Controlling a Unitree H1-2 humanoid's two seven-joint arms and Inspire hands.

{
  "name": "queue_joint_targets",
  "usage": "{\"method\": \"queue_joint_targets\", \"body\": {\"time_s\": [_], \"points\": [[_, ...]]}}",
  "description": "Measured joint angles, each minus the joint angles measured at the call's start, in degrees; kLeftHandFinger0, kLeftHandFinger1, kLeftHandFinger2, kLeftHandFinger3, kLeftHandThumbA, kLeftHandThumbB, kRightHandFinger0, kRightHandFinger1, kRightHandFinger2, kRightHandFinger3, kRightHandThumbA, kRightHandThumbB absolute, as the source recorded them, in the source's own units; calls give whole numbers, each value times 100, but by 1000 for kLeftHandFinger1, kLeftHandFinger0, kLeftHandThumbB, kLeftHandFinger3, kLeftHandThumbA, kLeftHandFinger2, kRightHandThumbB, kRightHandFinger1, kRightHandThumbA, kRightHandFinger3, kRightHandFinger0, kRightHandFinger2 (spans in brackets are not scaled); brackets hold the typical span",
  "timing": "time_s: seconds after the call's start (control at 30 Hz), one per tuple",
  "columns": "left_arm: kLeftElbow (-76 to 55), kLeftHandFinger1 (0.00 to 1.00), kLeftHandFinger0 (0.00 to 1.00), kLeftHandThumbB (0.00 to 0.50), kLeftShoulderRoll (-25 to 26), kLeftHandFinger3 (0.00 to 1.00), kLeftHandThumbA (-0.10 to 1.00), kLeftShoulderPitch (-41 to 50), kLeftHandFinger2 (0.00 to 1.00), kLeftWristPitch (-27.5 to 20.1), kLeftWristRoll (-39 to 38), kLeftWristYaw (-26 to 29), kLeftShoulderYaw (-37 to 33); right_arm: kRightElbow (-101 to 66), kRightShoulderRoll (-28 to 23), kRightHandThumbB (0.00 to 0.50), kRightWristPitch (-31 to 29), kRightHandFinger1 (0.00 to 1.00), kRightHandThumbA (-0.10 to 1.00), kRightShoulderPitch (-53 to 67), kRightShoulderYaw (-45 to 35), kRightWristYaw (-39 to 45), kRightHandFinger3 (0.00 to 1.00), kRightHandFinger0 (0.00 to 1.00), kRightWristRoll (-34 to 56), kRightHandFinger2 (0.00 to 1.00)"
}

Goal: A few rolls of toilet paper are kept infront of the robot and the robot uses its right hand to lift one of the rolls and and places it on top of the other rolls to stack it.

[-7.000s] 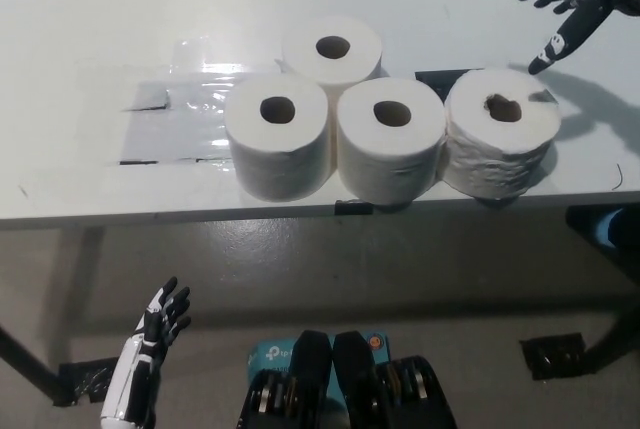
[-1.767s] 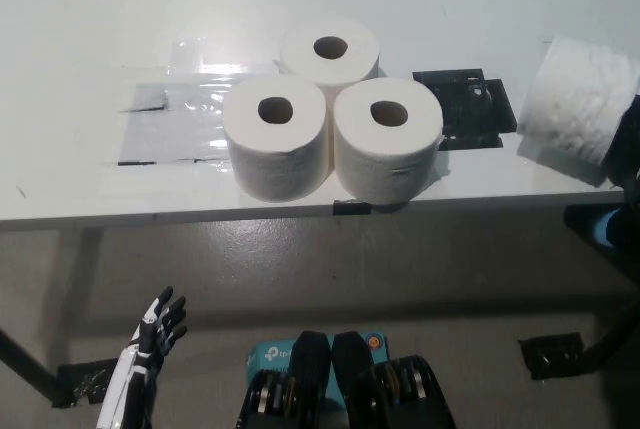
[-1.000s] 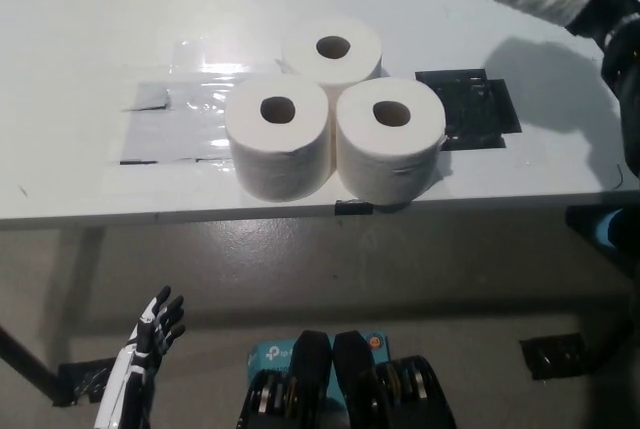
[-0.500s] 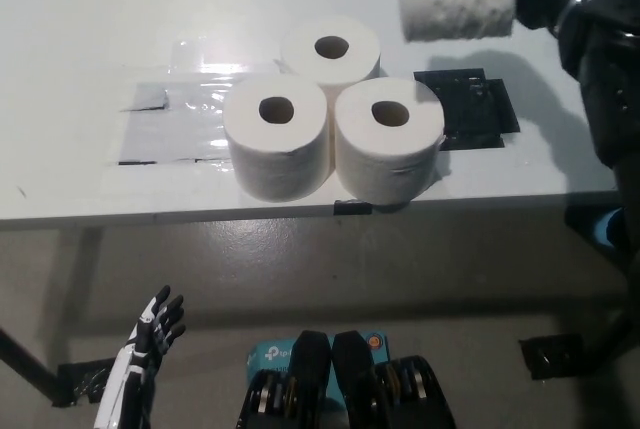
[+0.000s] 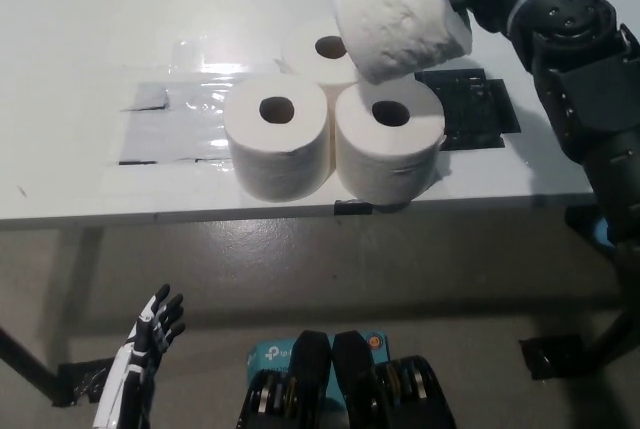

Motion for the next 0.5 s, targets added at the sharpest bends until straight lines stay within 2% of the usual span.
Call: {"method": "queue_joint_targets", "body": {"time_s": [0.1,0.17,0.3,0.33,0.4,0.47,0.5], "points": [[0,1000,1000,145,25,1000,1000,-1,1000,1,-1,0,-2,136,0,3,-82,302,723,-62,33,-25,414,0,-117,513],[-1,1000,1000,150,32,1000,1000,-2,1000,2,-2,0,-1,218,-1,1,-132,349,708,-96,51,-49,530,6,-199,572],[-2,1000,1000,141,31,1000,1000,-4,1000,2,0,1,-3,369,-2,8,-252,348,711,-138,115,-115,620,0,-331,595],[-2,1000,1000,146,31,1000,1000,-4,1000,1,-1,0,-4,401,-1,18,-270,333,730,-144,130,-123,595,4,-354,571],[-1,1000,1000,146,32,1000,1000,-4,1000,1,-2,0,-5,461,-1,22,-298,282,765,-147,169,-143,478,0,-423,520],[-1,1000,1000,155,31,1000,1000,-4,1000,1,-2,0,-5,503,-1,43,-329,231,776,-148,231,-161,420,0,-486,479],[-1,1000,1000,151,31,1000,1000,-4,1000,1,-2,0,-6,531,0,28,-355,200,771,-148,265,-169,393,0,-523,450]]}}
